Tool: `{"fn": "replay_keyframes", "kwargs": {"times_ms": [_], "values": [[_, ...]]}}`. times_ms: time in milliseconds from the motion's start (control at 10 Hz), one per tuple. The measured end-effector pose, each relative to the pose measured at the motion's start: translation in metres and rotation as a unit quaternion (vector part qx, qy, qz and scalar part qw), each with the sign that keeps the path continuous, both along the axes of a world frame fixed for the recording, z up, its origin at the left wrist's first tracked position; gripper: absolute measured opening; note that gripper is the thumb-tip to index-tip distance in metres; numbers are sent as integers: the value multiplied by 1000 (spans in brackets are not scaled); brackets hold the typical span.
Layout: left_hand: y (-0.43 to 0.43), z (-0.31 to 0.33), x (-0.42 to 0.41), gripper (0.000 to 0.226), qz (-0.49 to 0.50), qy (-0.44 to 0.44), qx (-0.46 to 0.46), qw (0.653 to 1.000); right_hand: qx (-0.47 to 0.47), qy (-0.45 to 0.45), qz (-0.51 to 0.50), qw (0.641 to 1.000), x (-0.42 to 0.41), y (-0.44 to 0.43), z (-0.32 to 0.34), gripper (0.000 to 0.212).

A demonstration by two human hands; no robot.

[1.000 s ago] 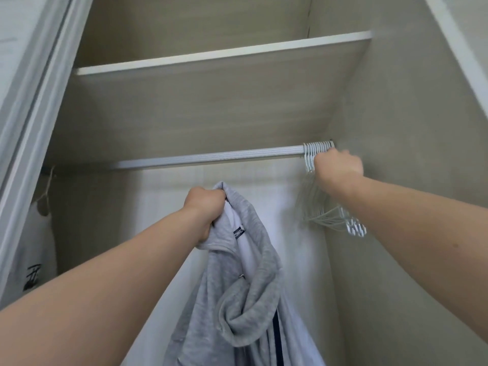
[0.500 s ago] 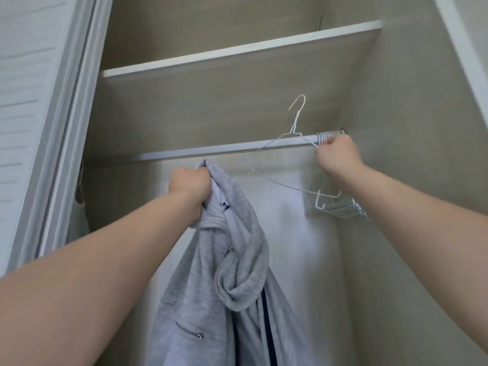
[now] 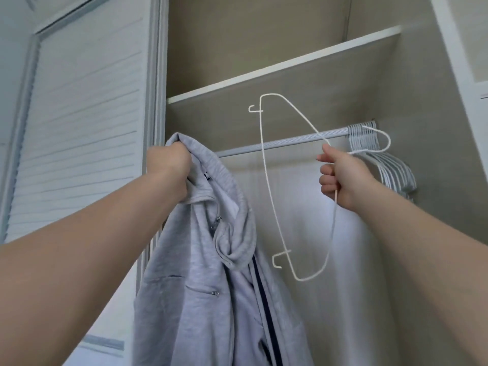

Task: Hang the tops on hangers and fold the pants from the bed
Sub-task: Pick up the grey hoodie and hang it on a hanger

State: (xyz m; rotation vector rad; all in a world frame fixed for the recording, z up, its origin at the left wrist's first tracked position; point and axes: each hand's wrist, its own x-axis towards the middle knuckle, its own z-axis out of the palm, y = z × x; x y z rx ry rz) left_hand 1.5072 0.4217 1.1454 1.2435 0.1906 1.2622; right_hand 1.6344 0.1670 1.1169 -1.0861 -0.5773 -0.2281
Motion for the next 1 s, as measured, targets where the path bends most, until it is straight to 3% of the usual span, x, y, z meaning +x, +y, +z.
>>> {"fn": "replay_keyframes", "kwargs": {"times_ms": [200,500,600,700,800,1000], "values": [[0,9,-88,40,61,-9,21,998,-49,-90,47,994,-39,20,9,30],[-23,24,-235,43,229,-61,-23,971,0,-199,212,957,-144,42,1,27],[-21,22,-303,44,320,-83,-1,944,19,-219,279,935,-186,43,-6,27],[-44,2,-361,36,439,-40,-7,898,35,-235,362,902,-231,48,-16,28],[-58,-3,-425,19,516,-22,-24,856,35,-245,431,868,-278,59,-22,29],[-100,-19,-544,17,614,31,-9,788,45,-252,536,804,-375,77,-27,28]]}}
